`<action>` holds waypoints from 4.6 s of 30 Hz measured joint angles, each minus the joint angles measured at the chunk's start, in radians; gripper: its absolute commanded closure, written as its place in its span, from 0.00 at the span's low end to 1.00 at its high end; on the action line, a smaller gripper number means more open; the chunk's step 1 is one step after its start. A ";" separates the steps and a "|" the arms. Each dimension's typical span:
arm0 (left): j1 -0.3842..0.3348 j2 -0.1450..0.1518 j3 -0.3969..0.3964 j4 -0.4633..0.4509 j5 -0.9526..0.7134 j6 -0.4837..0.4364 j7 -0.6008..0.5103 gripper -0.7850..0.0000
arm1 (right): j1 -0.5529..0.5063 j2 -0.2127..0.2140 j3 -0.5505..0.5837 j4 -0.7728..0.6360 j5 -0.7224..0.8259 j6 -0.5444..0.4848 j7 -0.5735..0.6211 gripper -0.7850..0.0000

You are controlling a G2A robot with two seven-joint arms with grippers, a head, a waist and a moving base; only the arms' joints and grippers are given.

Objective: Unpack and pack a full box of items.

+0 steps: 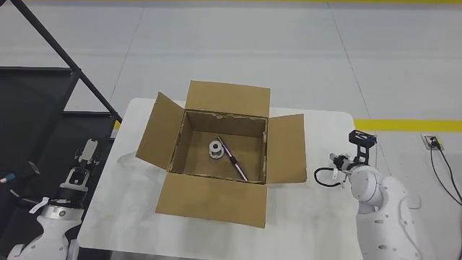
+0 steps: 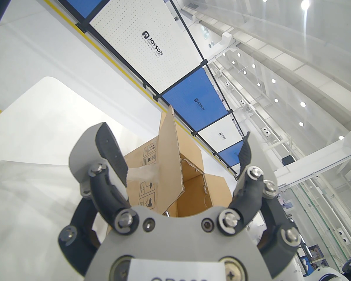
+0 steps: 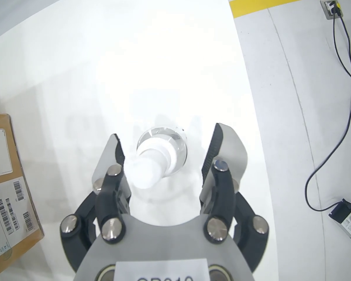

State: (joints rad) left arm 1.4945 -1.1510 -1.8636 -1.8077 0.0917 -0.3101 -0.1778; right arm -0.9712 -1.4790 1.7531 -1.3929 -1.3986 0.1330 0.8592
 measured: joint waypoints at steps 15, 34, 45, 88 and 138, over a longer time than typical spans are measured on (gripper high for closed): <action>0.000 0.000 0.000 0.000 0.000 0.000 0.000 0.00 | -0.157 -0.007 -0.131 -0.470 0.002 0.070 -0.148 1.00; 0.000 0.000 0.000 0.000 0.000 0.000 0.000 0.00 | 0.246 -0.078 -0.731 -0.156 -0.061 -0.061 -0.059 1.00; 0.000 0.000 0.000 0.000 0.000 0.000 0.000 0.00 | 0.439 -0.145 -0.867 0.320 0.015 -0.032 -0.026 1.00; -0.116 -0.002 0.166 0.042 0.253 0.006 -0.024 0.00 | -0.012 -0.111 -0.643 -0.358 -0.110 0.068 -0.240 0.00; -0.206 -0.021 0.458 0.061 0.349 0.087 -0.177 0.00 | 0.281 -0.007 -0.285 0.290 1.174 -0.687 0.142 0.00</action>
State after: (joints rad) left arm 1.2882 -1.1716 -1.4059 -1.7462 0.4406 -0.2236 -0.3543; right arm -0.6899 -1.4863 1.4679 -1.1026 -0.2249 -0.5541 1.0014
